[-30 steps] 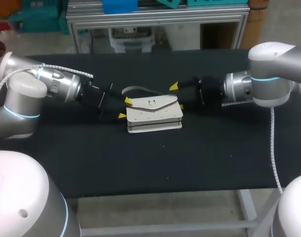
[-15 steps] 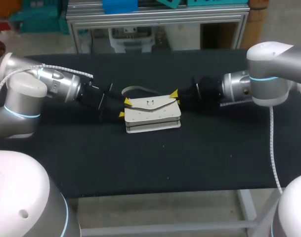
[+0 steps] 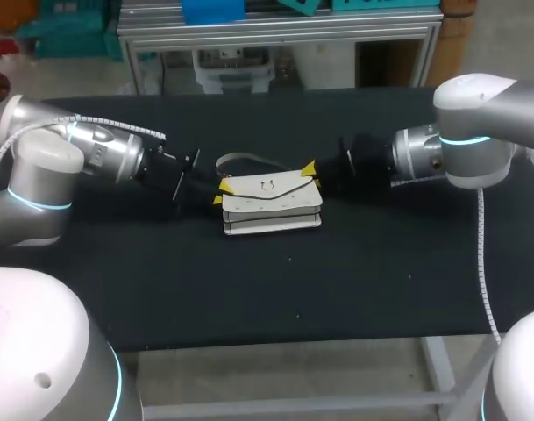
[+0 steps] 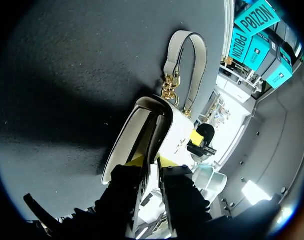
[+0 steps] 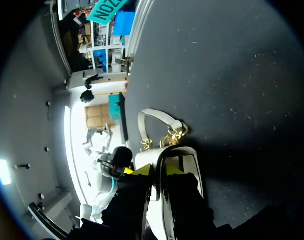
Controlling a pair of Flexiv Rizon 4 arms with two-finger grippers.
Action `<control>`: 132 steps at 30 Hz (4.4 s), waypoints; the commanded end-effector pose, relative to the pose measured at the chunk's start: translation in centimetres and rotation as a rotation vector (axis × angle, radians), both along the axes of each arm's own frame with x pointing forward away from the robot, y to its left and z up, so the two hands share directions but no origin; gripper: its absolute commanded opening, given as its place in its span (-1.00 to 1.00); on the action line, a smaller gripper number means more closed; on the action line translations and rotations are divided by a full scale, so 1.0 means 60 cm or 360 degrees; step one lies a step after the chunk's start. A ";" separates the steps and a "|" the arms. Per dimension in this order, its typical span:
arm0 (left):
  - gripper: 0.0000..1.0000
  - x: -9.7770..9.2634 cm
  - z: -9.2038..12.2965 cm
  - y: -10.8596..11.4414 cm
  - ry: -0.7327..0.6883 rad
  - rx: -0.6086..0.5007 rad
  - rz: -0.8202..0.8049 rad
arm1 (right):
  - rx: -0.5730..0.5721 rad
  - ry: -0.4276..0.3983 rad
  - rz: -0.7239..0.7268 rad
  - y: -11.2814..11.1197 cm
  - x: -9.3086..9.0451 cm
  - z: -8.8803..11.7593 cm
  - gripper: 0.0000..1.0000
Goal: Pick up the bag, open it, inspect its contents, close it, and place it on the opposite side
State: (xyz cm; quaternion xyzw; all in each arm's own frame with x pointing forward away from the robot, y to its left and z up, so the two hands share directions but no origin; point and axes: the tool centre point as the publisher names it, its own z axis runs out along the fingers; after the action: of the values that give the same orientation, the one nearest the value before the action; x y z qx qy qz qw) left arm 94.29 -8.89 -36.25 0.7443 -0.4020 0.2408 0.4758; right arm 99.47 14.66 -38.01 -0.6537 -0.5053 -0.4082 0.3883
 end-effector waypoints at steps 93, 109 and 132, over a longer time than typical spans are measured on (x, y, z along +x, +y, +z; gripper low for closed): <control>1.00 0.002 0.059 0.122 -0.0381 0.0433 -0.0192 | -0.0128 -0.0138 0.0204 -0.062 -0.047 0.011 -1.00; 1.00 0.003 0.061 0.137 -0.0415 0.0474 -0.0177 | -0.0086 -0.0091 0.0099 -0.097 -0.033 0.008 -0.06; 1.00 0.016 0.057 0.158 -0.0453 0.0647 -0.0347 | -0.0049 -0.0081 0.0245 -0.137 -0.026 0.000 -1.00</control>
State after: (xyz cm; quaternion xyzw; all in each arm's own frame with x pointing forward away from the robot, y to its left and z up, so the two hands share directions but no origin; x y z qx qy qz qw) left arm 94.40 0.53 -33.59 0.7399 -0.5635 0.2282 0.2879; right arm 96.42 8.03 -37.74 -0.6243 -0.5631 -0.3934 0.3720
